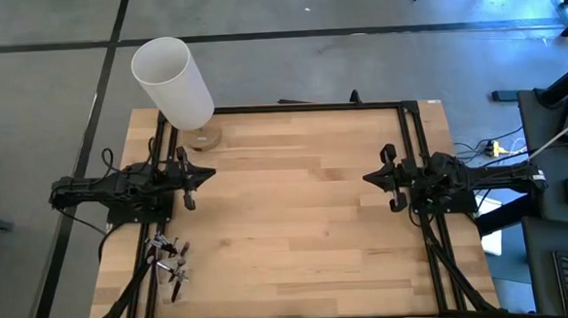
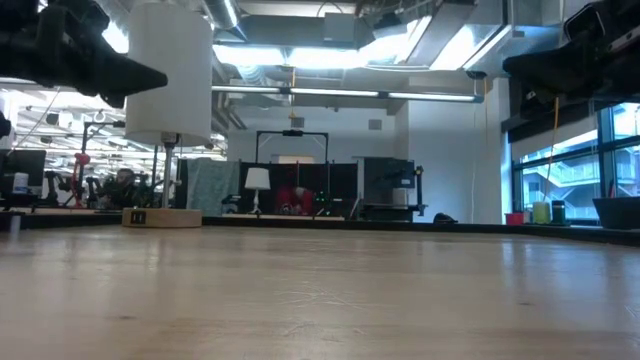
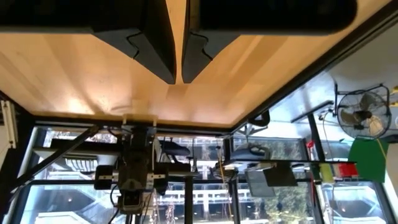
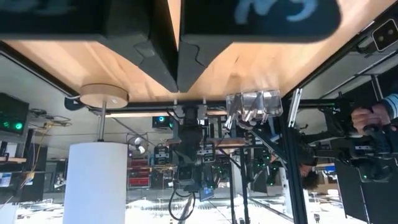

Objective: Put items in baskets/containers
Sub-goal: Return to Home Position

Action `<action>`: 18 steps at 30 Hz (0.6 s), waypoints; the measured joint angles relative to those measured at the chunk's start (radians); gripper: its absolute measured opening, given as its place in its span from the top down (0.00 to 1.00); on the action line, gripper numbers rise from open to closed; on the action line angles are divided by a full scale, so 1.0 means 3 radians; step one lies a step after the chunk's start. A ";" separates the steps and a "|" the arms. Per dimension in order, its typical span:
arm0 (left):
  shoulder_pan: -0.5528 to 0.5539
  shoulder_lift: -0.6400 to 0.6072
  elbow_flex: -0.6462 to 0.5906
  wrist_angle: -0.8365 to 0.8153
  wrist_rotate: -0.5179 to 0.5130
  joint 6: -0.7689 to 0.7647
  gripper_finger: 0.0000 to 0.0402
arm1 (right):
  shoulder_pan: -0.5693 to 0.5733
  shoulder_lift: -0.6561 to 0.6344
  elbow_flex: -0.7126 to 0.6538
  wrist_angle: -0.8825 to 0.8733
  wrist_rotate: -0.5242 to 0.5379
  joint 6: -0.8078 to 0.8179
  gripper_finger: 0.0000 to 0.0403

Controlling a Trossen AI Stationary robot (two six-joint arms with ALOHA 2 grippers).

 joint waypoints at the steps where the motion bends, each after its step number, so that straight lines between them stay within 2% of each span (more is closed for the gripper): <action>1: 0.0000 0.0003 -0.0002 0.0008 -0.0003 0.0013 0.95 | 0.0000 0.0000 0.0000 -0.0004 0.0000 -0.0021 0.98; 8: 0.0000 0.0045 -0.0286 0.0467 0.0024 0.0019 0.95 | 0.0000 0.0000 0.0000 -0.0014 -0.0055 -0.0088 0.98; 13: 0.0000 0.0017 -0.0290 0.0429 0.0043 0.0018 0.95 | 0.0000 -0.0001 0.0000 0.0027 -0.0184 -0.0106 0.98; 16: 0.0000 0.0018 -0.0290 0.0428 0.0047 0.0019 0.95 | 0.0000 0.0001 0.0000 0.0005 -0.0138 -0.0114 0.98; 18: 0.0000 0.0038 -0.0290 0.0429 0.0028 0.0019 0.95 | 0.0000 0.0001 0.0000 -0.0088 0.0022 -0.0122 0.98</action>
